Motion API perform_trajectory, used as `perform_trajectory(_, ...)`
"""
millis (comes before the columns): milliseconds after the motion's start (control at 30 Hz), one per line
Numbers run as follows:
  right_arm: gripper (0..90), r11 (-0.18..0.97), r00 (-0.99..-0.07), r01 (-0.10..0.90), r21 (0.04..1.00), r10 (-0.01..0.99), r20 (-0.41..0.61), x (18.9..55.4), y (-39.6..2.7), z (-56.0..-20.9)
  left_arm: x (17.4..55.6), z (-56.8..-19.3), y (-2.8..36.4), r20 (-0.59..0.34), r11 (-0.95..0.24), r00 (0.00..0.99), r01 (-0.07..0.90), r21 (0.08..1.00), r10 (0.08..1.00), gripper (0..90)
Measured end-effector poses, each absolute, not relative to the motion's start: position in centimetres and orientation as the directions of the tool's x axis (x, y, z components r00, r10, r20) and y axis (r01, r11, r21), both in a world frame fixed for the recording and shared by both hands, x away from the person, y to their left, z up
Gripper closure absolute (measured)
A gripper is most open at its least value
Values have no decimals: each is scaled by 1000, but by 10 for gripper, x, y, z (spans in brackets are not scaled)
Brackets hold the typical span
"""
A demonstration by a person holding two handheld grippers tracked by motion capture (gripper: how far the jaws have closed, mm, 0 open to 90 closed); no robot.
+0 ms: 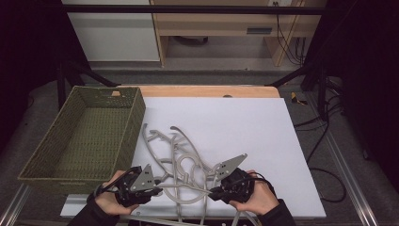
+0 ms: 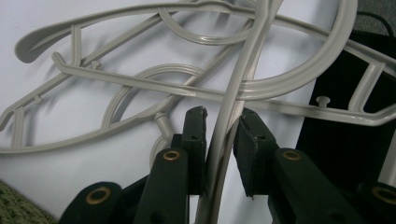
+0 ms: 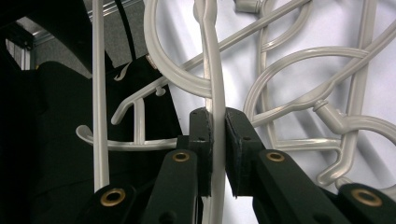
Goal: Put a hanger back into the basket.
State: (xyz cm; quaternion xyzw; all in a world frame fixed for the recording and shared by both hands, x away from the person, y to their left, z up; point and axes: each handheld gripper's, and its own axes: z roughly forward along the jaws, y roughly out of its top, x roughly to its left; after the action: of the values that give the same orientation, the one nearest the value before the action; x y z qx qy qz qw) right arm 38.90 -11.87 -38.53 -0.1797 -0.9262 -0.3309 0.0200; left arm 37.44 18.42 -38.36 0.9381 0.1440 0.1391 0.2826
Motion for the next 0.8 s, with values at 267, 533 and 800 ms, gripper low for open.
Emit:
perform_trajectory(267, 812, 726, -947, 311, 613, 288, 138, 390, -122, -386, 371, -381, 183, 174, -817, 935, 166, 552, 308, 778)
perform_trajectory(533, 773, 707, -940, 318, 631, 321, 113, 393, -127, -387, 368, -381, 179, 158, -823, 944, 160, 545, 288, 806)
perform_trajectory(800, 698, 613, -909, 344, 711, 406, 91, 397, -135, -382, 367, -376, 181, 136, -778, 928, 203, 595, 347, 815)
